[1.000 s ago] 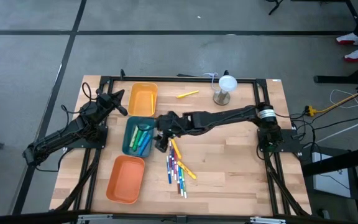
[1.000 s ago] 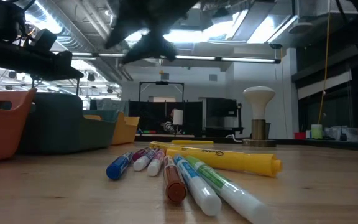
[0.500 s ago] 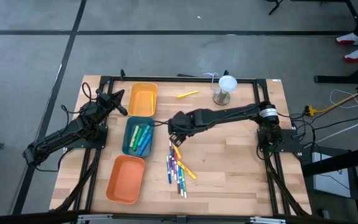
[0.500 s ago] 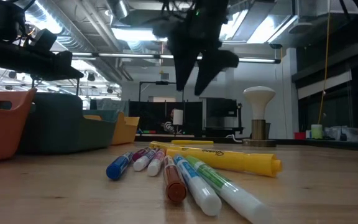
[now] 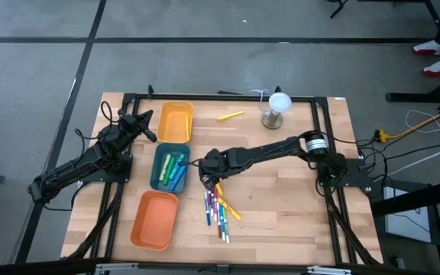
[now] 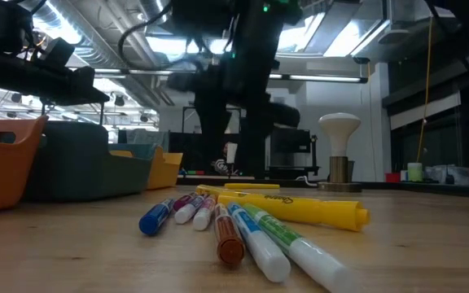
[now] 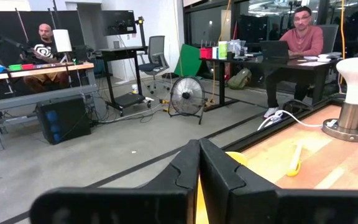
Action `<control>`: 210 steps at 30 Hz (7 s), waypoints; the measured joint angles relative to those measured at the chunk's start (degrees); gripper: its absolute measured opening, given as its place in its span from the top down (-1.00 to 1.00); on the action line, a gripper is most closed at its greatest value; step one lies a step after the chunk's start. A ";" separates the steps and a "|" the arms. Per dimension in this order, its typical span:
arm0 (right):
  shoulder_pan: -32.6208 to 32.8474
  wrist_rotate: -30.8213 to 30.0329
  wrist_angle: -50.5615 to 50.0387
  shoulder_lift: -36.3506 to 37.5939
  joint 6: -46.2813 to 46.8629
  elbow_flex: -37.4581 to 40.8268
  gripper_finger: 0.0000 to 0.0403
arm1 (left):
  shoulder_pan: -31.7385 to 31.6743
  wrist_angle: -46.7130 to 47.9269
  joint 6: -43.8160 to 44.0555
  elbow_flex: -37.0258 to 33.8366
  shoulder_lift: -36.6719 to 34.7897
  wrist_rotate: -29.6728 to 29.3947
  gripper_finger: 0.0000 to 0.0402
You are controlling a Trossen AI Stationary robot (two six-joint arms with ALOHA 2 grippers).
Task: Pick & Place Markers
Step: Put the top yellow highlighter pen into the blue bin
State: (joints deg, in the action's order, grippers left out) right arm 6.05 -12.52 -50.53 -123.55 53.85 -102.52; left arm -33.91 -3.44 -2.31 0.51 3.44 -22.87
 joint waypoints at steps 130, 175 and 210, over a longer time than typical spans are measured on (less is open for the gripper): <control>-4.42 8.12 41.80 5.42 -77.43 0.00 0.69 | 0.01 -0.02 0.01 0.00 -0.01 0.00 0.96; -1.99 6.07 49.82 6.16 -99.63 7.39 0.62 | 0.00 -0.02 0.00 0.00 -0.02 0.00 0.96; -2.97 11.25 71.17 -2.58 -93.75 3.00 0.63 | 0.00 -0.01 0.00 0.00 -0.02 0.00 0.95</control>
State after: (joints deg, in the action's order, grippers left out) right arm 3.08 -1.28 20.64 -126.13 -39.90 -99.52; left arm -33.91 -3.45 -2.31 0.51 3.42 -22.87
